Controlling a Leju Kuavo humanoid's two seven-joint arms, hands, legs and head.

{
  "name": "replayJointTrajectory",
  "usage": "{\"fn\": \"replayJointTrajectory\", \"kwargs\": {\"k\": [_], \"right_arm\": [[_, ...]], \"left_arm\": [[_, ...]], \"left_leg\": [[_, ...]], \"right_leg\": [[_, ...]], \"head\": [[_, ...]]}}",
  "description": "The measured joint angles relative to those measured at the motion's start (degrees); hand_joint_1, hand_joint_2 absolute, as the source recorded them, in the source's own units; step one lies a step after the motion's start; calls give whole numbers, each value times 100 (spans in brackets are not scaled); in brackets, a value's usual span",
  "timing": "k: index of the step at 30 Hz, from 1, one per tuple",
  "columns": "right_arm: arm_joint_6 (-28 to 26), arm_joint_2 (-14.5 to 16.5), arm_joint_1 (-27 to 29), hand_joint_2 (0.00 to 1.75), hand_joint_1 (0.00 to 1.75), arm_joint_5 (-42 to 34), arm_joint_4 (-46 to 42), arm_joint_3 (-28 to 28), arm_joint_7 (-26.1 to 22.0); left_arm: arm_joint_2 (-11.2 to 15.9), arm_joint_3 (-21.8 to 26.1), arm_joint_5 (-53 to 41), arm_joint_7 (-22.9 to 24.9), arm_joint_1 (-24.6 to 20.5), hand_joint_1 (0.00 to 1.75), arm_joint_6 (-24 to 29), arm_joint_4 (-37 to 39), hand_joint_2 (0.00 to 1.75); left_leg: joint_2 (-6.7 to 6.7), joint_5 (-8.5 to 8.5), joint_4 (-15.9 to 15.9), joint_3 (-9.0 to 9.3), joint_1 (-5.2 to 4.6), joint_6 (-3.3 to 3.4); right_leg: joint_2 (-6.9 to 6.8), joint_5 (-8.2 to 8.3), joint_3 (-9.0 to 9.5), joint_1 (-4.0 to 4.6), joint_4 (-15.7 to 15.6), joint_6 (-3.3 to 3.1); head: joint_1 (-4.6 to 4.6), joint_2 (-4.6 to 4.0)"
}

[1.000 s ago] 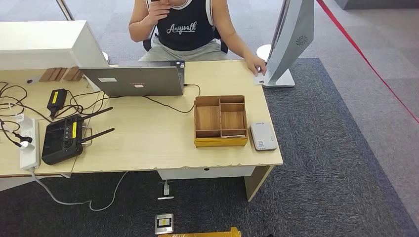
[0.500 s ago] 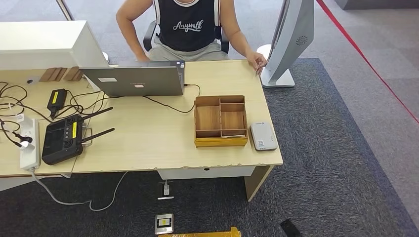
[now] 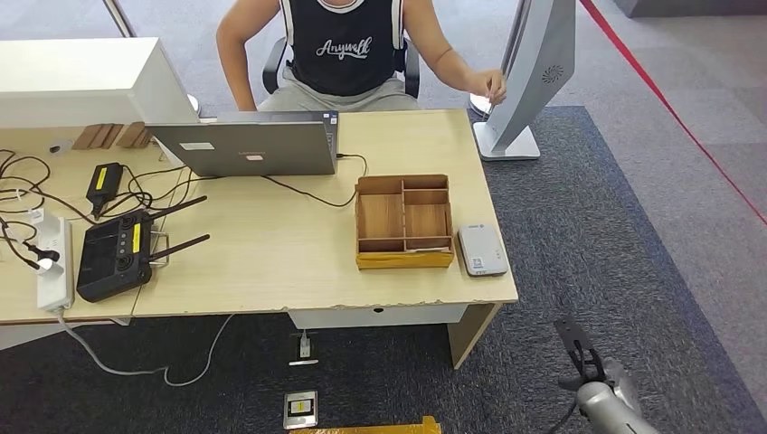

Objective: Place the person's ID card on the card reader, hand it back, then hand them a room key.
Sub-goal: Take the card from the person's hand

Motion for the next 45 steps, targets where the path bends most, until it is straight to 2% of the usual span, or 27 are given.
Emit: {"fn": "replayJointTrajectory", "kwargs": {"k": [8,14,19,23,28,32,39,45], "right_arm": [[-594,-204,-583,175,0,-585,-317,-292,-932],[-1054,-270,-848,175,0,-659,-707,-473,-1575],[-1384,-229,-974,175,0,-561,-1411,-469,-2018],[-1526,-132,-1040,175,0,-310,-2190,-253,-2268],[-1560,113,-1325,175,0,383,-3196,265,-2133],[-1552,290,-1560,175,0,949,-3683,674,-2003],[-1565,503,-2136,175,0,2389,-3820,1383,-1569],[-1565,565,-2288,175,0,2540,-3817,1633,-1507]], "left_arm": [[-3,-22,-1,-70,-2,0,10,0,0],[-1,-42,5,-76,-5,0,5,0,0],[1,-83,4,3,-15,0,-12,0,0],[2,-116,-7,28,-18,0,-8,0,0],[-2,-136,-54,-8,-46,0,3,0,0],[-1,-169,-138,-71,-41,0,-11,0,0],[45,-294,-285,-185,-50,0,-132,1,0],[85,-317,-305,-193,-47,0,-136,2,0]], "left_leg": [[-2,2,1,-2,0,2],[-4,3,0,-4,0,4],[-5,4,0,-4,0,3],[-6,6,0,-9,0,1],[-11,14,0,-5,2,-5],[-11,18,0,-9,4,-8],[-13,19,0,-10,4,-8],[-12,18,1,-12,4,-8]], "right_leg": [[0,1,0,-1,2,2],[-1,4,-1,-1,5,2],[-2,4,0,-1,9,1],[-1,6,-4,-1,19,-2],[-5,6,-8,1,22,-4],[-9,8,-12,2,27,-6],[-10,8,-16,2,27,-7],[-10,8,-17,1,26,-6]], "head": [[3,0],[3,0],[3,0],[5,0],[1,0],[1,0],[2,0],[2,0]]}}
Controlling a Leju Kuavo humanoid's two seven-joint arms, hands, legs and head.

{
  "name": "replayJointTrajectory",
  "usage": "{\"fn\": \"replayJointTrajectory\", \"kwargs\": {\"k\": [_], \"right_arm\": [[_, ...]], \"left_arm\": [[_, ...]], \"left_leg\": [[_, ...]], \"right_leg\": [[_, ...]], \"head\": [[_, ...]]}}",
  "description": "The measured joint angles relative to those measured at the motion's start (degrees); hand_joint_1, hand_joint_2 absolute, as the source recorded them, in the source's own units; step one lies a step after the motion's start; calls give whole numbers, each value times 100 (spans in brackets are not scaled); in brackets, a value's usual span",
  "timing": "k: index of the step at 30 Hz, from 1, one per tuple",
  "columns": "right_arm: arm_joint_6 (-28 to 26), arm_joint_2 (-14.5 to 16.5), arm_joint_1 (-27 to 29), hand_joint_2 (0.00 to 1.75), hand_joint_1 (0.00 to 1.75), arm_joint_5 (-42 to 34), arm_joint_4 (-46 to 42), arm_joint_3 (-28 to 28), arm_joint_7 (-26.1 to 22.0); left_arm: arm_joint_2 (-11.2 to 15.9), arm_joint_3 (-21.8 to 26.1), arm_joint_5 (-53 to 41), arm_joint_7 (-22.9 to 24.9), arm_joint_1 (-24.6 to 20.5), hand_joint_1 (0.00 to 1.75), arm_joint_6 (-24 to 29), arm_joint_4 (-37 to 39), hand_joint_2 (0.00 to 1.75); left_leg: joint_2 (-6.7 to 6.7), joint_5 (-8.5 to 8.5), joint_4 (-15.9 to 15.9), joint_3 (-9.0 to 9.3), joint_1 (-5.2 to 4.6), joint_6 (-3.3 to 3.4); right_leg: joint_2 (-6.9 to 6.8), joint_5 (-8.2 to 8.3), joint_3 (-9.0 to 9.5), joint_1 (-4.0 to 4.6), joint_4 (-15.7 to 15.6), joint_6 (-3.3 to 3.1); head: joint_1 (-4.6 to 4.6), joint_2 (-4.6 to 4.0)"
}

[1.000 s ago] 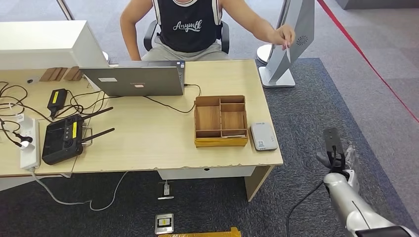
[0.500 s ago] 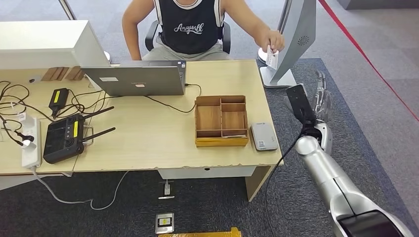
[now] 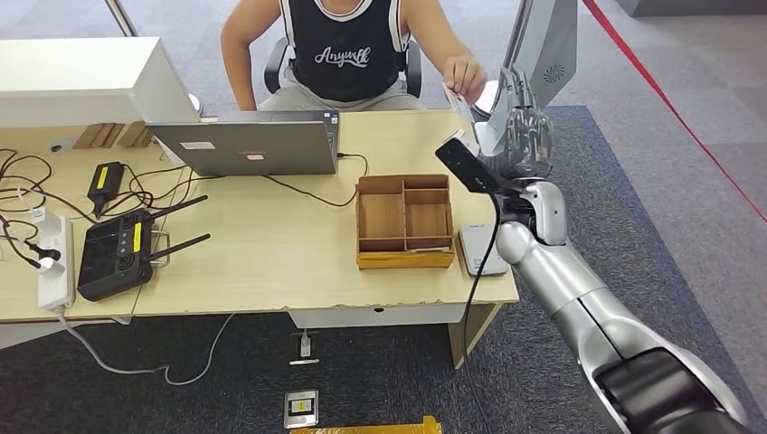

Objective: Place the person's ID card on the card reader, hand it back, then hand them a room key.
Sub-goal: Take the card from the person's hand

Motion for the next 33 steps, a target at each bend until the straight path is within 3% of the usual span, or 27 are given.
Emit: {"fn": "replayJointTrajectory", "kwargs": {"k": [11,19,20,23,24,33], "right_arm": [[34,54,-335,175,0,1467,481,362,551],[56,91,-515,175,0,1814,991,515,709],[72,96,-540,175,23,1818,1043,531,722],[129,105,-599,175,151,1814,1175,574,752],[143,105,-612,175,172,1807,1210,586,756],[164,106,-638,175,175,1770,1305,616,754]], "left_arm": [[65,-151,-193,-59,-2,0,-122,0,0],[72,-235,-237,-113,-2,0,-94,0,0],[72,-237,-237,-124,-2,0,-87,0,0],[72,-240,-234,-151,-2,0,-68,0,0],[72,-240,-233,-163,-2,0,-66,0,0],[72,-245,-233,-193,-2,0,-67,0,0]], "left_leg": [[0,0,0,-2,0,0],[0,0,1,-4,0,0],[0,0,1,-4,0,0],[0,0,1,-4,-1,0],[0,0,1,-4,-1,0],[0,0,1,-4,-1,0]], "right_leg": [[0,0,-3,1,0,0],[0,0,-5,1,0,0],[0,0,-5,0,0,0],[0,0,-6,0,0,0],[0,0,-6,1,0,0],[0,0,-5,1,0,0]], "head": [[-1,0],[-1,0],[-1,0],[0,0],[-1,0],[0,0]]}}
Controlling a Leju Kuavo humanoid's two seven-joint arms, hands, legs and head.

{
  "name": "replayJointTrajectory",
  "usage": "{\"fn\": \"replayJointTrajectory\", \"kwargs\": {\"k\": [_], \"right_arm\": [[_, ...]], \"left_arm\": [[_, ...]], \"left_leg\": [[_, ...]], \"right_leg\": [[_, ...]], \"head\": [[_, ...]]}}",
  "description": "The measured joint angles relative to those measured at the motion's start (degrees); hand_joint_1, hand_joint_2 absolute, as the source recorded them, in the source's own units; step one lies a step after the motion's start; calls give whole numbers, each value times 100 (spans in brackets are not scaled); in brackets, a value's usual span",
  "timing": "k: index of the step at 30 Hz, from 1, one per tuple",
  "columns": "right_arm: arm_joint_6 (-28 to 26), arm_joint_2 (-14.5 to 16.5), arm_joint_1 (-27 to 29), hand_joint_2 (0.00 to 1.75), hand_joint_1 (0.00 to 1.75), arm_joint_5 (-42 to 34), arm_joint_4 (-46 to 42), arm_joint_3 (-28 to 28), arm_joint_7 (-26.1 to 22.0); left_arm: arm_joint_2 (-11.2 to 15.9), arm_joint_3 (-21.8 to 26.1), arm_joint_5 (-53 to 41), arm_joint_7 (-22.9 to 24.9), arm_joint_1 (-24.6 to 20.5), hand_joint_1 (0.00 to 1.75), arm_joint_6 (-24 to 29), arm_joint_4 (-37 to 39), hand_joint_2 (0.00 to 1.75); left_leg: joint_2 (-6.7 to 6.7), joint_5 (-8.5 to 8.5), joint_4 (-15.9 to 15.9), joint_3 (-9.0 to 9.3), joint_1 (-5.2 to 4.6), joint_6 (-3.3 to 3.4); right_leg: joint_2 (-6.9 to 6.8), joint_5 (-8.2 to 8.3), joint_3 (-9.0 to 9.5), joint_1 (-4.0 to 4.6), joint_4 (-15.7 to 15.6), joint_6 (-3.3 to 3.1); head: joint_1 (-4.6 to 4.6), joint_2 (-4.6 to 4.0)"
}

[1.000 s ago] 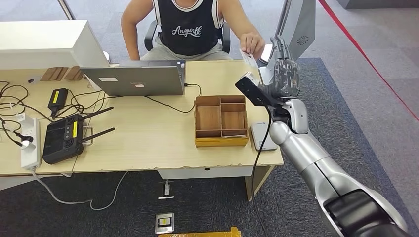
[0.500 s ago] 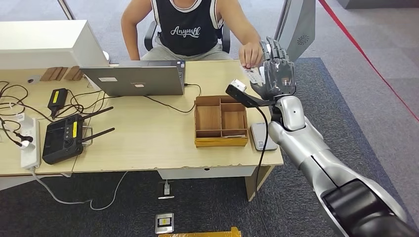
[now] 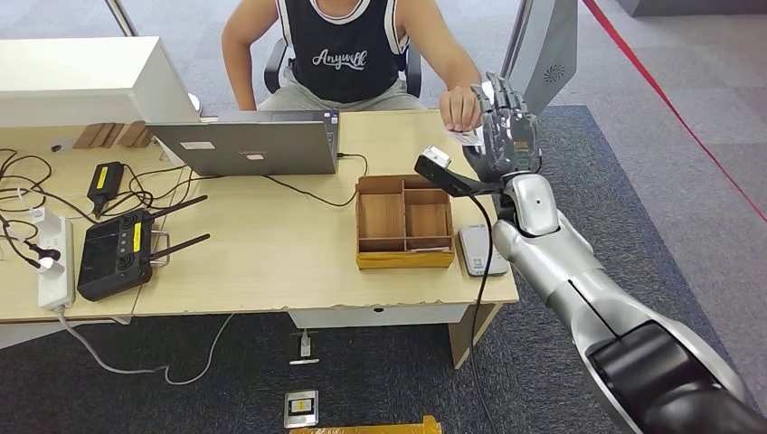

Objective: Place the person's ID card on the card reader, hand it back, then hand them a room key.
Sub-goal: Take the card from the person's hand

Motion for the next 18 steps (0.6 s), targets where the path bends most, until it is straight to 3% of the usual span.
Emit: {"fn": "replayJointTrajectory", "kwargs": {"k": [18], "right_arm": [[115,52,-31,175,175,-226,225,4,-131]], "left_arm": [[0,-27,-24,-112,1,0,-40,0,0]], "left_leg": [[1,0,1,3,0,0]], "right_leg": [[0,0,0,0,0,0]], "head": [[-1,0]]}}
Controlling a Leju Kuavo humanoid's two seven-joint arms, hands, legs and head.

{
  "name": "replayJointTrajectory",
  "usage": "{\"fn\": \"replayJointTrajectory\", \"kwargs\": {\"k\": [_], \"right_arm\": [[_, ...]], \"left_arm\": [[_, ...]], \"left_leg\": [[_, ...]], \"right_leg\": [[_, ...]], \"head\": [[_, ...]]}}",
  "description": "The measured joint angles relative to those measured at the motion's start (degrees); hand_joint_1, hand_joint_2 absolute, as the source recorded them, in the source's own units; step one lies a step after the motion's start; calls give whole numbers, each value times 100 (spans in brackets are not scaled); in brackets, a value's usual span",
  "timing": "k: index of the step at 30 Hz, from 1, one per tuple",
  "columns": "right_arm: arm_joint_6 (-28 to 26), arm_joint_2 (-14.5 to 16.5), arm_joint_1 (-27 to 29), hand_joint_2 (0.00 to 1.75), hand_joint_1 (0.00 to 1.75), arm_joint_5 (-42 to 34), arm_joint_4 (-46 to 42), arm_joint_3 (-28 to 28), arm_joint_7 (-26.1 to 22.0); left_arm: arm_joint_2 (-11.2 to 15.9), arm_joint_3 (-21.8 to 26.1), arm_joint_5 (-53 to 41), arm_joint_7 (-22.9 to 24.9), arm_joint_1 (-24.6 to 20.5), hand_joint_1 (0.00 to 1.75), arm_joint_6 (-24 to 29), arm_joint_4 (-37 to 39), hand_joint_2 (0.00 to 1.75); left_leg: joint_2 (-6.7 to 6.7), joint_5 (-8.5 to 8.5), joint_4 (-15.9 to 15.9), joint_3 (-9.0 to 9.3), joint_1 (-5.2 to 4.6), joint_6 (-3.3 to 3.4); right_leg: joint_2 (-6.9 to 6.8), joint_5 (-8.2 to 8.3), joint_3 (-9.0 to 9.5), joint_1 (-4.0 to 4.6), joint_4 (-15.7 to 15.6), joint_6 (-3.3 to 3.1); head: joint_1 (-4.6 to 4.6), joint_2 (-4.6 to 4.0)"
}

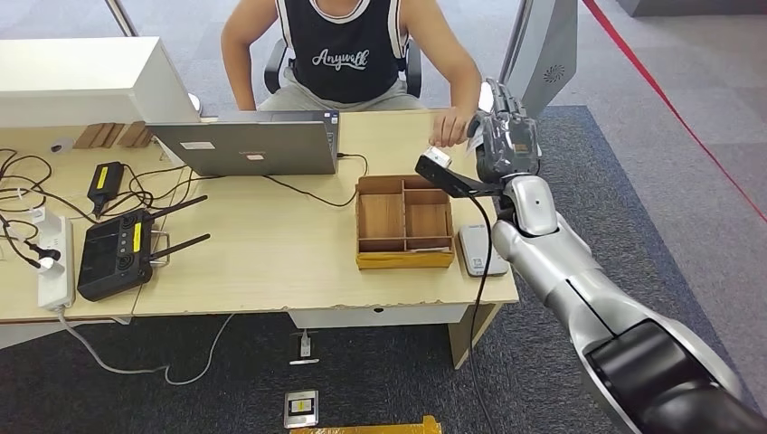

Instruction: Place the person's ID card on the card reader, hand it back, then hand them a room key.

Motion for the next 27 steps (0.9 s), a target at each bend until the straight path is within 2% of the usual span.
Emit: {"fn": "replayJointTrajectory", "kwargs": {"k": [10,21,27], "right_arm": [[228,-215,205,175,175,-176,-31,-10,15],[313,-606,833,175,175,-532,-31,-92,84],[376,-678,1037,175,175,-643,-25,-116,-11]], "left_arm": [[0,2,77,-8,2,0,7,0,0],[0,2,176,114,6,0,7,0,0],[-13,2,258,109,6,0,62,0,0]], "left_leg": [[0,-1,1,-1,-1,0],[-1,-2,1,-2,-1,1],[0,-2,1,-2,-1,1]], "right_leg": [[0,0,-1,-1,-2,0],[0,0,0,-1,-3,0],[0,0,-1,0,-2,0]], "head": [[-1,0],[1,0],[-1,0]]}}
